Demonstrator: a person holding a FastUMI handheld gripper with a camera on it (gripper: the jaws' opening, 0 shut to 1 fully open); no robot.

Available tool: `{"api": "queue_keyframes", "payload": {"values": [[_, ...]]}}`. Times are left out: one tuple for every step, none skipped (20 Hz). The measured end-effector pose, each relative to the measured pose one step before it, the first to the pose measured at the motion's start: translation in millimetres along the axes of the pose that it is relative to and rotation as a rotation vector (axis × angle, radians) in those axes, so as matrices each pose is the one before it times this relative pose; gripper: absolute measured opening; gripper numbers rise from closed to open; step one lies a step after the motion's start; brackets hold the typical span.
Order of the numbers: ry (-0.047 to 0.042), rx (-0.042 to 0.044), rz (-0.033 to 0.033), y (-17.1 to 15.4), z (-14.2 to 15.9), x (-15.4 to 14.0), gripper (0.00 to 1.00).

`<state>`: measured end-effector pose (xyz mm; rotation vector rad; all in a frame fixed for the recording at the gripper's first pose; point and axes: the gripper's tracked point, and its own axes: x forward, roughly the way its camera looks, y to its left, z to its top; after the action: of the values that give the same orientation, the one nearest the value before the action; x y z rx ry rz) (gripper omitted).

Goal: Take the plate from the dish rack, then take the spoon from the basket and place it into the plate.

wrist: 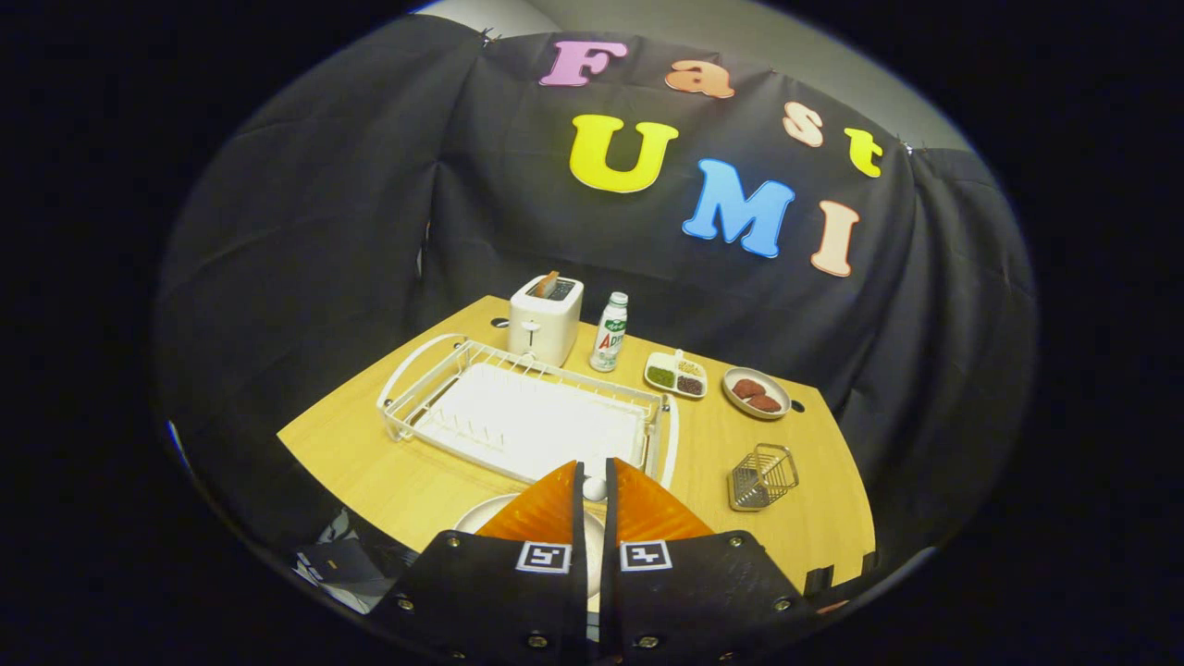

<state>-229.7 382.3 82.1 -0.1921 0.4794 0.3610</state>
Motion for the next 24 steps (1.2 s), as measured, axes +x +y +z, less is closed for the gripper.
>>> {"api": "queue_keyframes", "payload": {"values": [[0.01324, -0.00141, 0.01428, 4.55, -7.31, 0.42, 0.05], [0.01412, 0.00111, 0.01234, 4.03, -6.51, 1.21, 0.05], [0.01329, 0.00290, 0.01172, 4.11, -6.45, 2.74, 0.05], [0.01249, 0.00259, 0.01010, 3.39, -5.31, 4.15, 0.05], [0.01262, 0.00237, 0.00416, 2.21, -5.24, 3.49, 0.05], [0.01256, 0.00207, 0.00203, 0.46, -4.78, 4.38, 0.05], [0.01325, 0.00258, 0.00276, 1.07, -3.64, 4.34, 0.05], [0.01039, 0.00461, 0.00210, 0.44, -3.37, 3.92, 0.05], [0.00692, 0.00632, 0.00012, -1.01, -2.22, 4.69, 0.05], [0.00604, 0.00584, -0.00111, -1.47, -1.03, 3.35, 0.05], [0.00288, 0.00603, -0.00396, -1.04, -0.58, 3.01, 0.05], [0.00199, 0.00622, -0.00368, -1.59, -0.19, 3.30, 0.05], [0.00218, 0.00807, 0.00107, 0.26, -1.05, 3.77, 0.05], [0.00304, 0.00850, 0.00775, 1.29, -0.61, 3.30, 0.05], [-0.00173, 0.00834, 0.00370, 0.21, -0.33, 3.52, 0.05], [-0.00264, 0.00575, -0.00270, -1.64, 0.30, 2.42, 0.05], [-0.00478, 0.00497, -0.00865, -2.52, 0.09, 1.51, 0.05], [-0.00426, 0.00427, -0.00614, -1.62, 0.13, 1.76, 0.05], [-0.00337, 0.00605, -0.00259, -0.19, -1.58, 2.18, 0.05], [-0.00355, 0.00759, -0.00182, -1.06, -1.15, 1.42, 0.05], [-0.00200, 0.00792, -0.00095, -0.44, -2.12, 1.36, 0.06], [0.00745, 0.00795, 0.00221, -0.76, -3.97, 1.99, 0.05], [-0.00875, 0.00912, 0.00202, -0.48, 0.48, -0.08, 0.05], [0.00175, 0.00852, 0.00367, -1.07, -2.53, 1.00, 0.07]]}}
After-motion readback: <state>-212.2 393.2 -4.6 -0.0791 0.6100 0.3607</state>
